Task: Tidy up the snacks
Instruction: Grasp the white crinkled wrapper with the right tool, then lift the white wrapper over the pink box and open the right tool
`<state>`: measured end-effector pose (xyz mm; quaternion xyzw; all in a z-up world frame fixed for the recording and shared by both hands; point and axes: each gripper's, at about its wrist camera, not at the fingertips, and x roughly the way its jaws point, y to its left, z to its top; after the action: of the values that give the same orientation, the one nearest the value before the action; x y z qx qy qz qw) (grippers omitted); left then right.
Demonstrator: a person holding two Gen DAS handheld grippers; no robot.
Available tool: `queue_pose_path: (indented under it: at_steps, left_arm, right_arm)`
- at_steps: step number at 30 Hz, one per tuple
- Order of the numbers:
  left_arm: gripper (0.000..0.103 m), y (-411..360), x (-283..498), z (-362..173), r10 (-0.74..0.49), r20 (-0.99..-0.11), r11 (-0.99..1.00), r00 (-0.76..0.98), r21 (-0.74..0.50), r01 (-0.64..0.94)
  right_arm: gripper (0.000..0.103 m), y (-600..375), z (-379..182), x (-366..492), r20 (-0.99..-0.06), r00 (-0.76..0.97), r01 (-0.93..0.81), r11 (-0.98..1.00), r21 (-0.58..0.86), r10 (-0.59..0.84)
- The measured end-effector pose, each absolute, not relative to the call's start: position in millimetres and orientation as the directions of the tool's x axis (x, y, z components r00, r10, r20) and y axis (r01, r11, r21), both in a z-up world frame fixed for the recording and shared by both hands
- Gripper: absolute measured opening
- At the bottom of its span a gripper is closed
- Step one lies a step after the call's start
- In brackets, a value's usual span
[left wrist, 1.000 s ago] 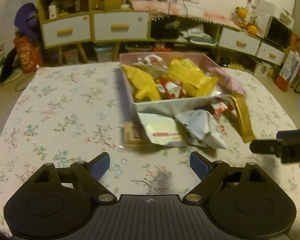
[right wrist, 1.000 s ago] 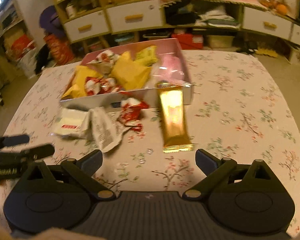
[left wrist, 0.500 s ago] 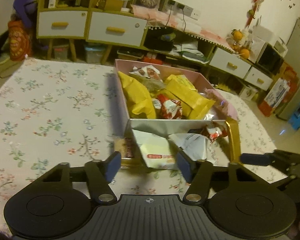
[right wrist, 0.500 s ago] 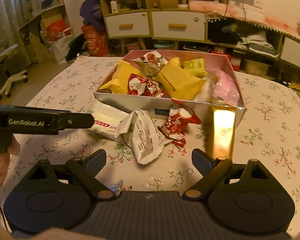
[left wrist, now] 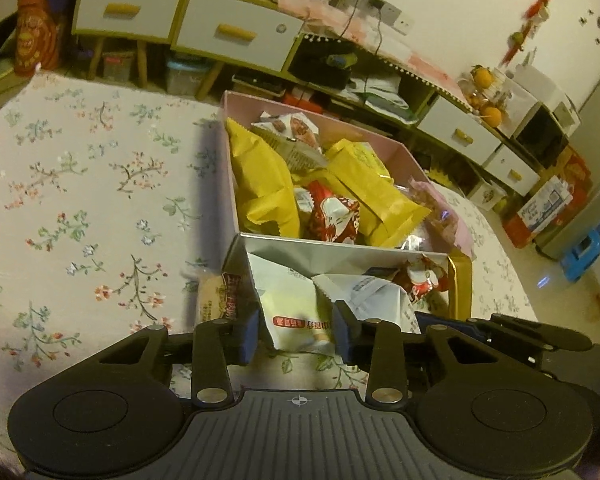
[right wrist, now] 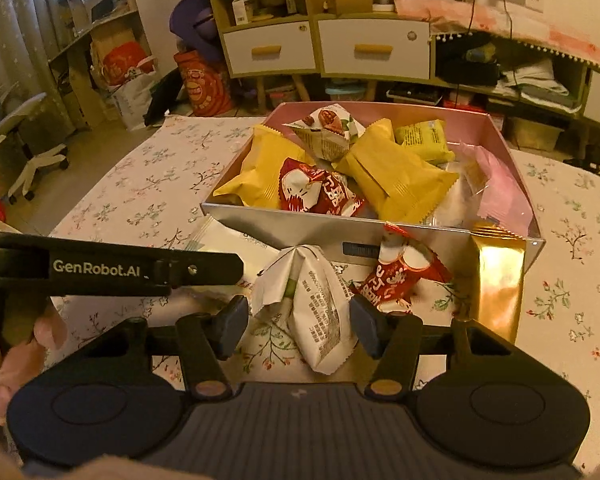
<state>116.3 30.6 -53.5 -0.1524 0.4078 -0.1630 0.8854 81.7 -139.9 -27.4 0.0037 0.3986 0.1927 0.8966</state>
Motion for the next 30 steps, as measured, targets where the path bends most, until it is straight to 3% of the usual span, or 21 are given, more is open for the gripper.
queue_pose_path:
  at_steps: [8,10,16,30]
  left_arm:
    - [0.024,24.7,126.7,-64.9,-0.401,-0.691,0.892,0.602,-0.444,0.085]
    - [0.017,24.7,127.5,-67.0,-0.394,-0.698,0.893,0.598,-0.444,0.069]
    - [0.011,23.5,125.0,-61.0,-0.397,-0.681,0.890,0.616,-0.450,0.076]
    - [0.009,18.9,116.0,-44.5,-0.393,-0.675,0.902,0.624,-0.414,0.120]
  right_arm:
    - [0.052,-140.4,-32.0,85.9,-0.719,0.604,-0.319,0.931,0.177,0.344]
    - [0.048,-139.1,-31.7,86.1,-0.717,0.610,-0.319,0.933,0.168,0.337]
    - [0.042,-138.5,-31.2,84.6,-0.719,0.620,-0.326,0.937,0.126,0.312]
    - [0.041,-154.9,-21.5,81.3,-0.720,0.619,-0.313,0.939,0.140,0.314]
